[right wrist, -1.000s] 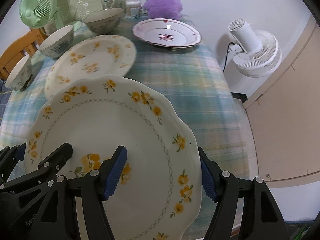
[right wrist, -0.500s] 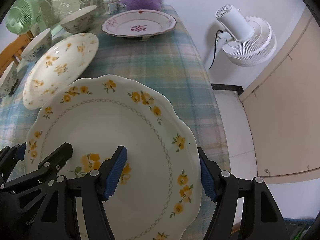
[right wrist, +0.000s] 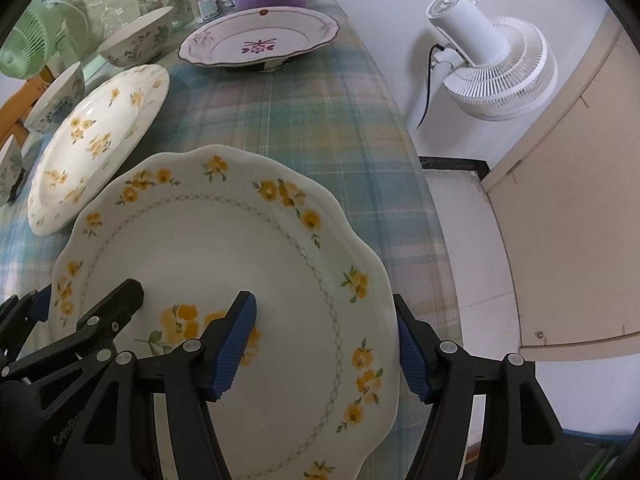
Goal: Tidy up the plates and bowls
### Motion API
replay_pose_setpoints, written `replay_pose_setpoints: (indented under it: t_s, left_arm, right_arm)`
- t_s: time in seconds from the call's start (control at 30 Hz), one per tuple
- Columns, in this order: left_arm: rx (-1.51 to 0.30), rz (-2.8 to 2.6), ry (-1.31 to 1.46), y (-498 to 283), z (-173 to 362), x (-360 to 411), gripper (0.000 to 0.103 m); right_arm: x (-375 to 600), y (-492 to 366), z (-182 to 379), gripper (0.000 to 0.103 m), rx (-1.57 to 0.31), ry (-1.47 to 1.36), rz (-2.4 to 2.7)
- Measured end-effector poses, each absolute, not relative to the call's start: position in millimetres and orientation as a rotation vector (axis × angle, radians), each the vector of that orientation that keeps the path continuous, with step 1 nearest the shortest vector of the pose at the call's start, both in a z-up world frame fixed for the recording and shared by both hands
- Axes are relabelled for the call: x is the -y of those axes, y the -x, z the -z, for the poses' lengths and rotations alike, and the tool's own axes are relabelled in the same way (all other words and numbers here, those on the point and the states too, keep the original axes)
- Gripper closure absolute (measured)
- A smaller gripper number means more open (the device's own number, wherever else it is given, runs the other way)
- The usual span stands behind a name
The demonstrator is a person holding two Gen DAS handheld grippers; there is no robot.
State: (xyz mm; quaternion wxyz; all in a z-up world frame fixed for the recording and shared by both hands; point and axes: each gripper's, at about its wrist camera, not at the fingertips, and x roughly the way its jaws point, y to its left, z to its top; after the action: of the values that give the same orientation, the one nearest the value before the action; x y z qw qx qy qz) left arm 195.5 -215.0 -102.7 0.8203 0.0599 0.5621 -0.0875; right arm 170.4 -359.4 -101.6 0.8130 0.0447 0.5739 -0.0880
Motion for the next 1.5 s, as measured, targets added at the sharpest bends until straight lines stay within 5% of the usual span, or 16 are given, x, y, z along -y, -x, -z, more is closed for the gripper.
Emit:
replay_pose_setpoints:
  t_s: [0.6, 1.5]
  left_arm:
    - [-1.145, 0.165, -0.057, -185.5, 56.5, 170.6, 0.011]
    - [-1.024, 0.193, -0.072, -301.8, 27.6, 84.5, 0.011]
  right_arm:
    - [344.9, -163.4, 49.8, 0.031, -1.093, -0.110, 0.136]
    - [236.4, -264.4, 7.3, 0.031, -0.945, -0.121, 0.152]
